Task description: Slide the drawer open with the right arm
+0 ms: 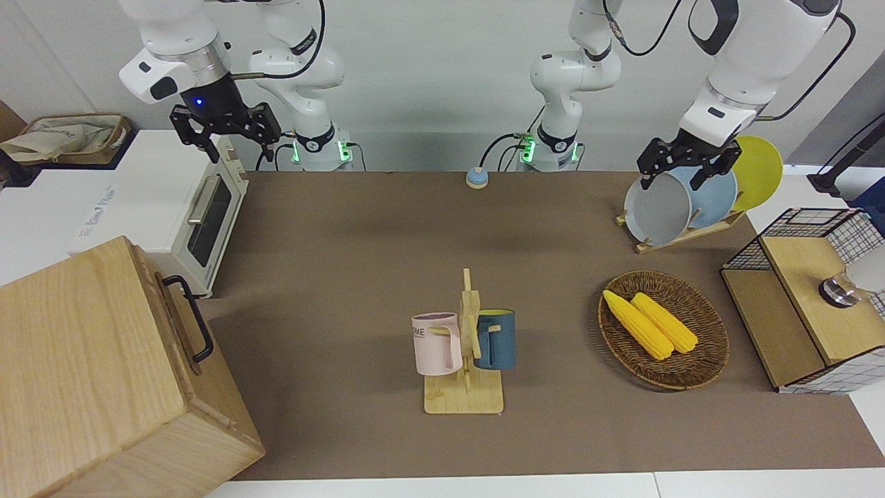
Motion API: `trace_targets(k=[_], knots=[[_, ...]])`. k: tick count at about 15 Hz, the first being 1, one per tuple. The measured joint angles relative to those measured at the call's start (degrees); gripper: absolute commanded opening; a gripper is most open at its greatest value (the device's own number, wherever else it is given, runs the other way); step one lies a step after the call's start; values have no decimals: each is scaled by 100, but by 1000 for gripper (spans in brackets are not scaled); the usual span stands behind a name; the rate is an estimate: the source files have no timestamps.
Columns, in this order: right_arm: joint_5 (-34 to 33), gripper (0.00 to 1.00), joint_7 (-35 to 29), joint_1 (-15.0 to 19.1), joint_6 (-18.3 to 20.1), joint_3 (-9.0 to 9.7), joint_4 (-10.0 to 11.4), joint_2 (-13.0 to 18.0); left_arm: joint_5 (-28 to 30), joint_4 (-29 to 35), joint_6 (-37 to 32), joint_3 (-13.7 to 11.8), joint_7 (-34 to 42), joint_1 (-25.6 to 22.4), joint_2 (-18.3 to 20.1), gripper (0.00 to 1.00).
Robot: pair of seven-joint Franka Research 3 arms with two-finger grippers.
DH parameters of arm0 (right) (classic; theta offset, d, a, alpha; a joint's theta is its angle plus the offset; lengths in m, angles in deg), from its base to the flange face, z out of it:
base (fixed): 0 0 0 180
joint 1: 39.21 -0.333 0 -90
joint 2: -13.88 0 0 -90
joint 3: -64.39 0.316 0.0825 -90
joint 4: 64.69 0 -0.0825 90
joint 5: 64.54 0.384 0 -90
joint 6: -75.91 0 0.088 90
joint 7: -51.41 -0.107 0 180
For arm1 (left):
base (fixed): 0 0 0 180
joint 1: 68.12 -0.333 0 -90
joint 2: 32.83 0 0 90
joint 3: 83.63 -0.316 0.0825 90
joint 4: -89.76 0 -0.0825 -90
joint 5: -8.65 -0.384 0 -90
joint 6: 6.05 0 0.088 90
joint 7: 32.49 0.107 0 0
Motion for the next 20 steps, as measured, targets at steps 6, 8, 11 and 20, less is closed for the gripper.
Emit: trace_targets(k=[6,8,11,20], knots=[[-1501,987,99,-129,80,553,-16,-2,0,0,0,0,0,0,0,993],[-2007,987,99,-230,103,744,-16,-18,0,0,0,0,0,0,0,993],[-2905,987,108,-448,132,853,10,-153,0,0,0,0,0,0,0,993],[-5175,987,108,-1065,-114,878,392,-604,0,0,0,0,0,0,0,993]])
